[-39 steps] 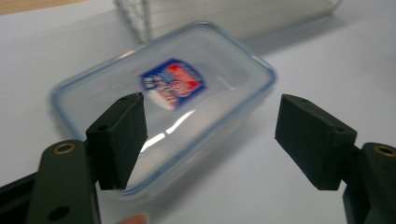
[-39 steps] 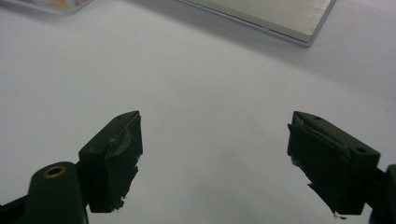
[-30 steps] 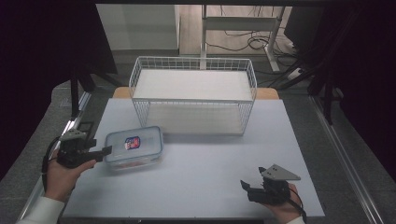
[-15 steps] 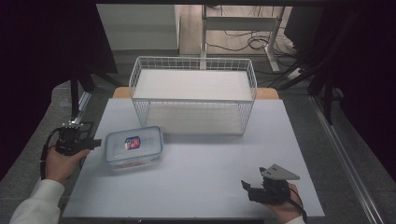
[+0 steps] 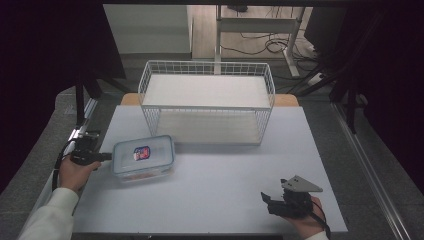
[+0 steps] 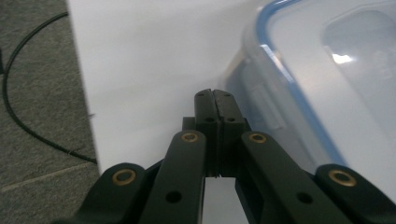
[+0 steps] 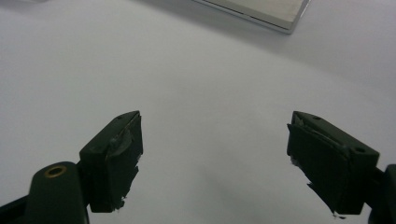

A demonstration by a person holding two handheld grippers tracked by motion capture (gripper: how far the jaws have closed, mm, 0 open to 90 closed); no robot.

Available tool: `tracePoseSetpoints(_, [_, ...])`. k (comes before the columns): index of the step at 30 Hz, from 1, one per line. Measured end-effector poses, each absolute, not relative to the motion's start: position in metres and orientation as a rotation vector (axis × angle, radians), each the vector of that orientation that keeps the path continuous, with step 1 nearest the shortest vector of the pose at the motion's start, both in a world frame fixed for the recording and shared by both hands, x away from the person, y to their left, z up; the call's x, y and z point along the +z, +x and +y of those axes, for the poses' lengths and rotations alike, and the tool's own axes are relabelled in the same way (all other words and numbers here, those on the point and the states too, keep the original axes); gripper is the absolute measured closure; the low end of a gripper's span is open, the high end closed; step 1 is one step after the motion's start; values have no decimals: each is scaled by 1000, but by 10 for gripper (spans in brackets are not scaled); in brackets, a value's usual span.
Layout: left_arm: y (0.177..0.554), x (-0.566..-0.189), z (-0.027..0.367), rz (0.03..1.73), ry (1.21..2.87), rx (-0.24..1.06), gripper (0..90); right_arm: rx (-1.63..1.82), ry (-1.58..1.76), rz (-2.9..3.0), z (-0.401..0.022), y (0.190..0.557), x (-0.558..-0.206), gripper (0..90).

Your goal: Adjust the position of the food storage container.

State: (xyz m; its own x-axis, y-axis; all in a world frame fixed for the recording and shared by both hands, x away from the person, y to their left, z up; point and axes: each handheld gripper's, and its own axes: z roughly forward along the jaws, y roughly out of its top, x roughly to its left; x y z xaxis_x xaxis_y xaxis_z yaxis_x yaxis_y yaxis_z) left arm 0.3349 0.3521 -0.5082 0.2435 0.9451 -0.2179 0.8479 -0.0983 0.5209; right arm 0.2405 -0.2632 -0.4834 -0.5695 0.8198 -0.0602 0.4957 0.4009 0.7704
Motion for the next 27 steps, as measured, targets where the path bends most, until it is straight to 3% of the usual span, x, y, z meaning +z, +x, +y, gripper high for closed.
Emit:
tracePoseSetpoints(13, [348, -509, 331, 1591, 2001, 218, 900, 1013, 1123, 2217, -267, 241, -481, 182])
tracePoseSetpoints(27, [360, -509, 267, 1427, 2078, 137, 900, 1011, 1123, 2226, -268, 241, -481, 182])
